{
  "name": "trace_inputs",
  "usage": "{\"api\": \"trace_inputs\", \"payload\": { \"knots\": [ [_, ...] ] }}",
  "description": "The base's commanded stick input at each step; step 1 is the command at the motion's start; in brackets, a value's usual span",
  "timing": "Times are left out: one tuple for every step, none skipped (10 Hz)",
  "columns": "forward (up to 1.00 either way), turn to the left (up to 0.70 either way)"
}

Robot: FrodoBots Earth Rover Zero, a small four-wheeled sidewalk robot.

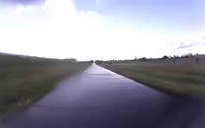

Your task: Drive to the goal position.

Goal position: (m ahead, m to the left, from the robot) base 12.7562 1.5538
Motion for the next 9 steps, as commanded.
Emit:
{"api": "trace_inputs", "payload": {
  "knots": [
    [0.45,0.27],
    [0.45,0.27],
    [0.45,0.27],
    [0.45,0.25],
    [0.45,0.0],
    [0.45,0.0],
    [0.45,0.0],
    [0.45,0.0],
    [0.45,0.0]
  ]
}}
